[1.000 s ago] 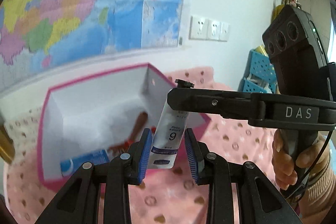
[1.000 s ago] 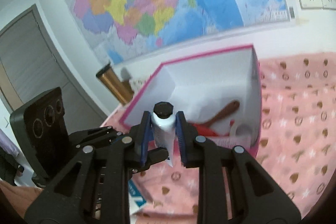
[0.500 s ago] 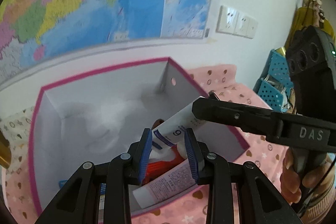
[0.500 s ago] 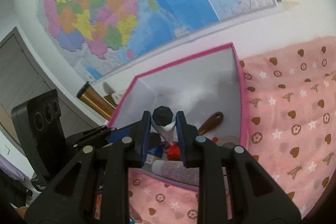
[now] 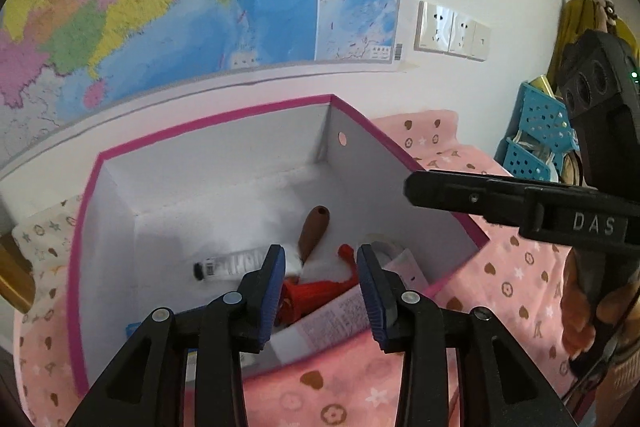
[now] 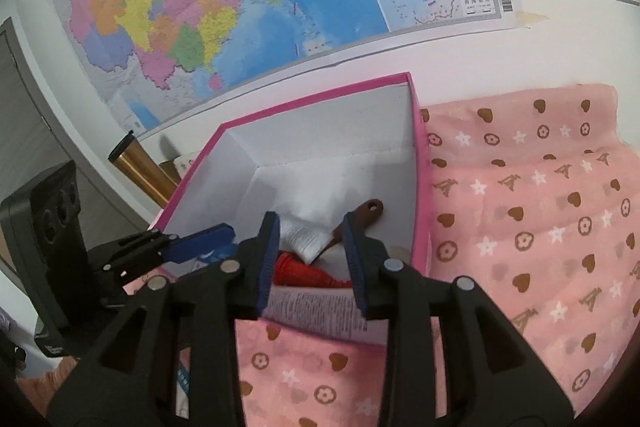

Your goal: Organize rigid objects

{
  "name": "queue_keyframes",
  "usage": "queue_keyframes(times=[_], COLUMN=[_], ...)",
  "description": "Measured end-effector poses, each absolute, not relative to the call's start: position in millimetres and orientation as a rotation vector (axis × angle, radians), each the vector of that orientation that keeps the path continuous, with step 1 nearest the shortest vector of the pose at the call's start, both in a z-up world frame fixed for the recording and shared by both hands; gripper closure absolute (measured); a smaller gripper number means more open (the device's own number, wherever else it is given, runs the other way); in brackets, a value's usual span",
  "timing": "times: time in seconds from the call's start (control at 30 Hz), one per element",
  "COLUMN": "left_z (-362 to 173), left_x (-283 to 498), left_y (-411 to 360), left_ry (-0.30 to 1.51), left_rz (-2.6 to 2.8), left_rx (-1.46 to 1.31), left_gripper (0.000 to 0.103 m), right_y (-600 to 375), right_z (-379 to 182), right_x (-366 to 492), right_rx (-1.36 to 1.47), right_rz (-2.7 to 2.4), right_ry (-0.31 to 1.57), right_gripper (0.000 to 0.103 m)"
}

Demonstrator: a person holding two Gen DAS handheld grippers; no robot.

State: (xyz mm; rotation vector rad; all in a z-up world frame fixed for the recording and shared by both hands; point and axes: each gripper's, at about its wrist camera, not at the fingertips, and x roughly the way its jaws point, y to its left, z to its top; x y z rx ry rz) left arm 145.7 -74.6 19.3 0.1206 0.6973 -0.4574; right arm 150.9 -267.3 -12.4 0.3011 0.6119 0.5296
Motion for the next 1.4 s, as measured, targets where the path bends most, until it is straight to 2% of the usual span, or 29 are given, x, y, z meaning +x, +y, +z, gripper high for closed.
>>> queue_keyframes(times=[0.33, 0.4, 1.0, 1.4], left_z=[29, 25, -40, -56], left_x=[92, 79, -11, -43], left_y=[-46, -41, -29, -24], left_ry=[0.644, 0.652, 0.891, 0.958], left_rz=[-0.519, -0.528, -0.597, -0.596], left_rx=[0.070, 0.050, -0.033, -0.060], left_gripper=[0.055, 0.053, 0.053, 0.053], right_y=[-283, -287, -293, -286], right_z=[-22, -26, -119, -131], right_x=[108, 99, 45, 40], right_rx=[0.295, 0.293, 0.227, 0.231], right_rz=[0.581, 0.590, 0.610, 0.623], right_ry=[0.609, 0.615, 0.876, 0.896], right_gripper=[0.064, 0.057, 0.055, 0.054])
